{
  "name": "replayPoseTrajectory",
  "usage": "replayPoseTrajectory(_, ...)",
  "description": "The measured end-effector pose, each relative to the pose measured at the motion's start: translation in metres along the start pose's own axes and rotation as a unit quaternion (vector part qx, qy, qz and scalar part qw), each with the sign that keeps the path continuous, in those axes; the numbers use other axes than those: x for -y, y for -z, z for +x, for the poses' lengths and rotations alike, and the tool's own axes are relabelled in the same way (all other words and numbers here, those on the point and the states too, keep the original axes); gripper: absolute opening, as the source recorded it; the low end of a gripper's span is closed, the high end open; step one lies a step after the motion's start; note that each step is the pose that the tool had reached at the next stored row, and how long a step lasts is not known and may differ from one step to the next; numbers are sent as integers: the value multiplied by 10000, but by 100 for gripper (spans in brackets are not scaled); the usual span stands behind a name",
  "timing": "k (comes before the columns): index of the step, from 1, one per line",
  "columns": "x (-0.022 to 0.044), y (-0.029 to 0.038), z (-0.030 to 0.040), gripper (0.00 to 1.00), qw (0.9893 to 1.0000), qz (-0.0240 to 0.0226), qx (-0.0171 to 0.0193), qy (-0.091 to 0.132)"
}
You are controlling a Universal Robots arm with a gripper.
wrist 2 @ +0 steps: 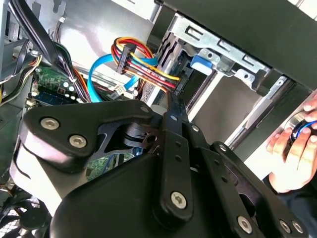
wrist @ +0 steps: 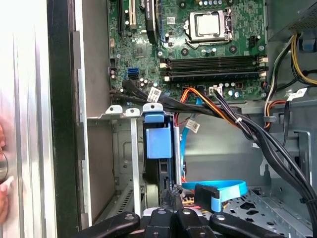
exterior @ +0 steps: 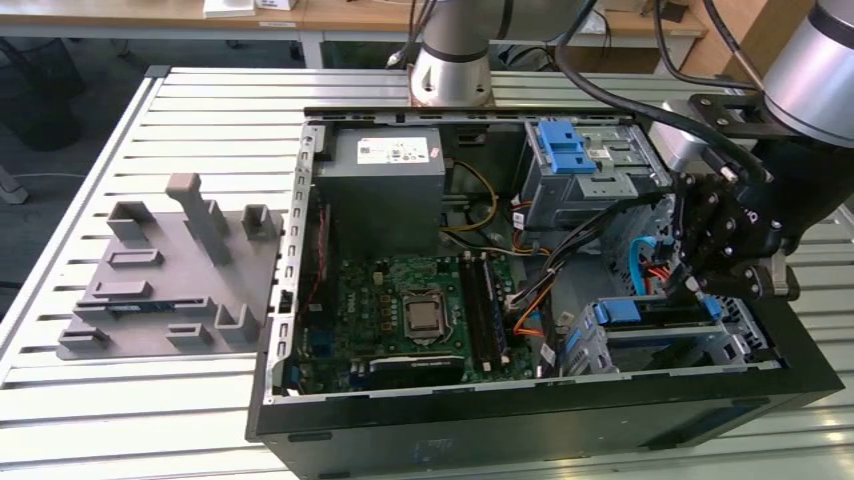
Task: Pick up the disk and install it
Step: 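Insert the second disk wire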
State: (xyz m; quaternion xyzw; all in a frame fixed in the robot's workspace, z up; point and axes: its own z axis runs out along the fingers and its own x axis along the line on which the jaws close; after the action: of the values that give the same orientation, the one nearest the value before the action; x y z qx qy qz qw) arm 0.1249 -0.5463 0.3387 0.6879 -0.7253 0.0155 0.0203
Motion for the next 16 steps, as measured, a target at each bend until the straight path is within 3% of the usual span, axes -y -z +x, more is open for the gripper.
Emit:
replayPoseTrajectory(7, -10, 9, 0, 11, 10000, 1, -2, 0)
replayPoseTrajectory(13, -12, 142, 7, 11, 10000, 1, 0, 0)
replayPoseTrajectory(16, -33, 160, 9, 11, 10000, 1, 2, 0)
